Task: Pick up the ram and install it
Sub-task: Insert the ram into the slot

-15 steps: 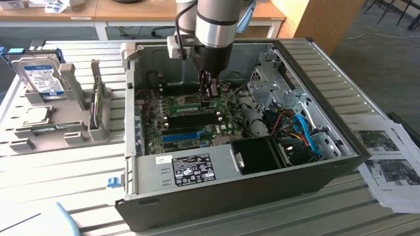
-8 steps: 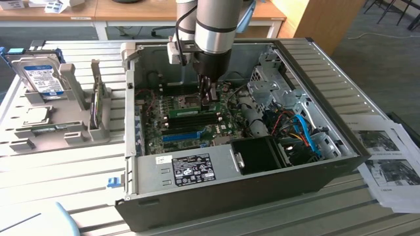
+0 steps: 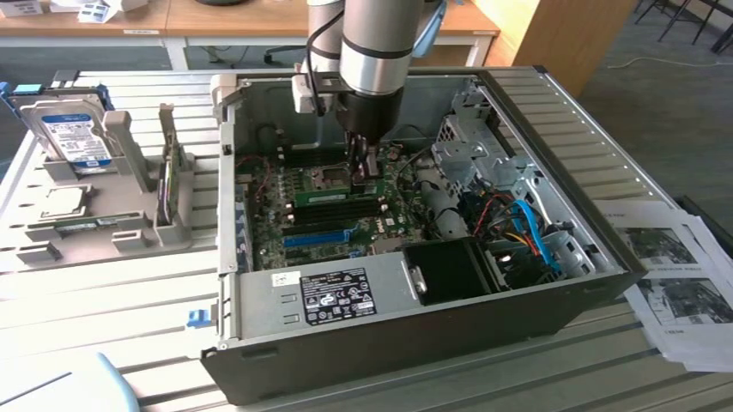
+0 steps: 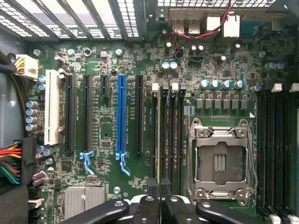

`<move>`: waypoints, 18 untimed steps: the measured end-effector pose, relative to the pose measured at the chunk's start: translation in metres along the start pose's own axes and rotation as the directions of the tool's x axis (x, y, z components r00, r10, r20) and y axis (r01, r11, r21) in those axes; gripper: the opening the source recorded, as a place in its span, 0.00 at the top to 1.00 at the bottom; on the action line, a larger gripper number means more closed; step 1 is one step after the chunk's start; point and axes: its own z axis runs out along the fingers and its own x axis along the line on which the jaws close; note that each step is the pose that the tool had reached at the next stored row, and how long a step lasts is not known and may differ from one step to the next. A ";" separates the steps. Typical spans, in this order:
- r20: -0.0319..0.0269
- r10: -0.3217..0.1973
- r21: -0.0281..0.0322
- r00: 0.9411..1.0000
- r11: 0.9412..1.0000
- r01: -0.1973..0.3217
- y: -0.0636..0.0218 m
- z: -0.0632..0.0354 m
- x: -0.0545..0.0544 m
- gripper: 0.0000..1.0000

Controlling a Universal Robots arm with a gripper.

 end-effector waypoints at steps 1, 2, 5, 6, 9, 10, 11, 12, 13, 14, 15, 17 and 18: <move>0.000 0.003 0.000 1.000 1.000 -0.003 0.0000 0.0001 0.000 0.89; 0.000 0.004 0.000 1.000 1.000 -0.004 0.0000 0.0000 0.000 0.89; 0.000 0.016 0.000 1.000 1.000 -0.016 0.0000 0.0005 0.000 0.89; 0.000 0.020 0.000 1.000 1.000 -0.020 0.0000 0.0005 0.000 0.89; 0.000 0.021 0.000 1.000 1.000 -0.021 0.0000 0.0005 0.000 0.89; 0.000 0.021 -0.001 1.000 1.000 -0.021 0.0000 0.0005 0.000 0.89; 0.000 0.021 0.000 1.000 1.000 -0.021 0.0000 0.0007 0.000 0.89; 0.001 0.021 0.000 1.000 1.000 -0.021 -0.0001 0.0014 0.000 0.89; 0.001 0.021 0.000 1.000 1.000 -0.021 -0.0001 0.0022 0.000 0.89; 0.000 0.021 0.000 1.000 1.000 -0.021 -0.0001 0.0033 0.000 0.89; 0.000 0.021 0.000 1.000 1.000 -0.021 -0.0002 0.0047 0.000 0.89; 0.000 0.021 0.001 1.000 1.000 -0.021 -0.0002 0.0074 0.000 0.89; 0.001 0.021 0.001 1.000 1.000 -0.021 -0.0002 0.0086 0.000 0.89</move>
